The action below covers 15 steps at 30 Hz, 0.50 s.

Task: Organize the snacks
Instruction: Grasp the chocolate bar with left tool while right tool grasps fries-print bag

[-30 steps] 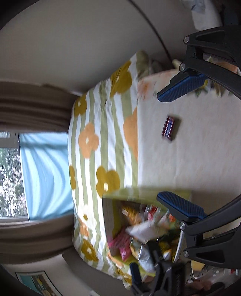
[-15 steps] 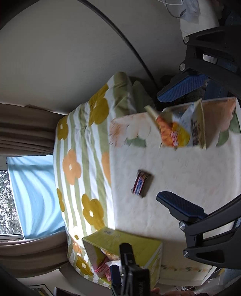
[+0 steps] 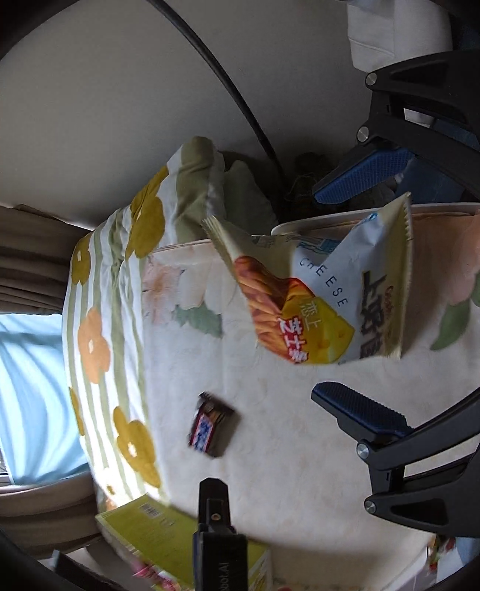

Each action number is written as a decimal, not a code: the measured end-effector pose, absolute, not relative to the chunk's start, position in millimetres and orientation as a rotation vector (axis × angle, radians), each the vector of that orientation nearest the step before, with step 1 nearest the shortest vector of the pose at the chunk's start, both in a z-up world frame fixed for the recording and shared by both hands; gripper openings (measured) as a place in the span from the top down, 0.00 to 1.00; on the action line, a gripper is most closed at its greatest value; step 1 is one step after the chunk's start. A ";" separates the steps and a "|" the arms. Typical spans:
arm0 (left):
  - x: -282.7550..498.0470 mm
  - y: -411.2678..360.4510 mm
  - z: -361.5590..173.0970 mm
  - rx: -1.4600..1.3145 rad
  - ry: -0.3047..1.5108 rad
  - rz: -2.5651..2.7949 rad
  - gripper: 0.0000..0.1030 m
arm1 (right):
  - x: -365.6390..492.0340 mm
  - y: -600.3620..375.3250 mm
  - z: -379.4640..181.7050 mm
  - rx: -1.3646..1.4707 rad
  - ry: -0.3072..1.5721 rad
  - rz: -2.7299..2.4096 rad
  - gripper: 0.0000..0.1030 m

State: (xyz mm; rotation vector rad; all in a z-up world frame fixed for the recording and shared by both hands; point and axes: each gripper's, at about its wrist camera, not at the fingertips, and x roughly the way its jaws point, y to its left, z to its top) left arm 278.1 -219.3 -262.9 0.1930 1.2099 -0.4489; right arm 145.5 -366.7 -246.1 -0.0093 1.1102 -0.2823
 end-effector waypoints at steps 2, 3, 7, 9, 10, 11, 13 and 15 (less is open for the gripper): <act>281.9 -223.7 -275.6 0.202 1.221 -0.456 0.00 | 149.4 -364.7 -256.0 -0.029 1.111 -0.291 0.07; 283.7 -225.9 -281.6 0.205 1.222 -0.459 0.00 | 151.2 -364.7 -259.3 -0.029 1.110 -0.291 0.07; 289.7 -233.3 -297.2 0.204 1.210 -0.469 0.00 | 157.0 -364.8 -271.3 -0.038 1.114 -0.320 0.07; 292.8 -236.2 -301.1 0.197 1.203 -0.476 0.00 | 157.6 -366.0 -274.8 -0.032 1.115 -0.333 0.10; 294.2 -237.7 -302.4 0.197 1.198 -0.478 0.00 | 157.4 -367.7 -277.4 -0.029 1.120 -0.342 0.19; 295.6 -239.5 -303.8 0.197 1.190 -0.478 0.00 | 157.5 -368.2 -279.0 -0.035 1.126 -0.349 0.24; 298.3 -244.5 -307.4 0.202 1.181 -0.485 0.00 | 156.9 -366.7 -280.2 -0.068 1.123 -0.358 0.29; 299.8 -248.7 -310.3 0.211 1.176 -0.486 0.00 | 155.4 -364.9 -278.7 -0.087 1.109 -0.344 0.34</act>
